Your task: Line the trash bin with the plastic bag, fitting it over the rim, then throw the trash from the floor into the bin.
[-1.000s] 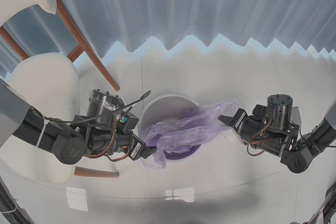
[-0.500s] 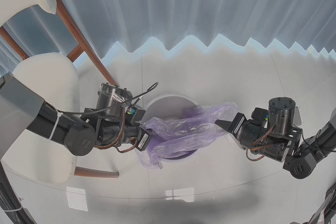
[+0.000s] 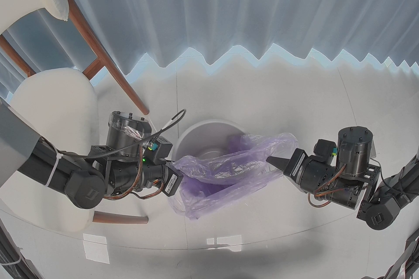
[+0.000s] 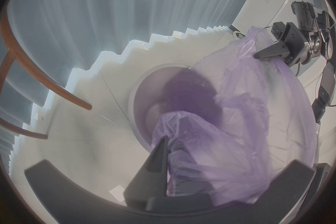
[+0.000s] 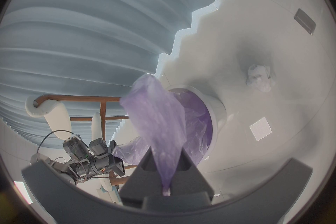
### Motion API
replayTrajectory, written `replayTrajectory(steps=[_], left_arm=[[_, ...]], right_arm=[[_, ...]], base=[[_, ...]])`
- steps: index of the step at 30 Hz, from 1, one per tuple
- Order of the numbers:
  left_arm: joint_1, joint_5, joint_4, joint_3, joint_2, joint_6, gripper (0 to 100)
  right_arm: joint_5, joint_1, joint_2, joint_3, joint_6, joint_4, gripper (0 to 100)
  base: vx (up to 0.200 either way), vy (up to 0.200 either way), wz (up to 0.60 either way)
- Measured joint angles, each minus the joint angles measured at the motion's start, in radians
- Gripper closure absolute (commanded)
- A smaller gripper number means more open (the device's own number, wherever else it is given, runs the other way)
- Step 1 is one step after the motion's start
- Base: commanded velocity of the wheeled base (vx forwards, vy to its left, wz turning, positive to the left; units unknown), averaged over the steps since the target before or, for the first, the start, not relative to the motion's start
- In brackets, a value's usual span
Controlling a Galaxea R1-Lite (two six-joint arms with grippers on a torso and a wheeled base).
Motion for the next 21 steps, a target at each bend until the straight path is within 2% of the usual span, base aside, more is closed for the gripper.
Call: replayTrajectory(steps=[4, 9, 15, 21], left_arm=[[0.0, 0.006, 0.004, -0.007, -0.002, -0.003, 100], [-0.003, 0.018, 0.034, -0.018, -0.008, -0.051, 100], [-0.014, 0.06, 0.075, -0.034, -0.03, -0.138, 100], [-0.02, 0.086, 0.104, -0.039, -0.064, -0.315, 100]], right_arm=[[0.0, 0.004, -0.007, -0.006, -0.018, 0.0, 100], [0.032, 0.0, -0.015, -0.053, -0.019, 0.011, 100], [0.203, -0.051, -0.028, -0.107, -0.022, 0.119, 100], [0.301, -0.121, -0.03, -0.229, -0.065, 0.309, 100]], base=[[0.2, 0.0, 0.0], [0.0, 0.0, 0.0], [0.0, 0.0, 0.0], [0.0, 0.0, 0.0]])
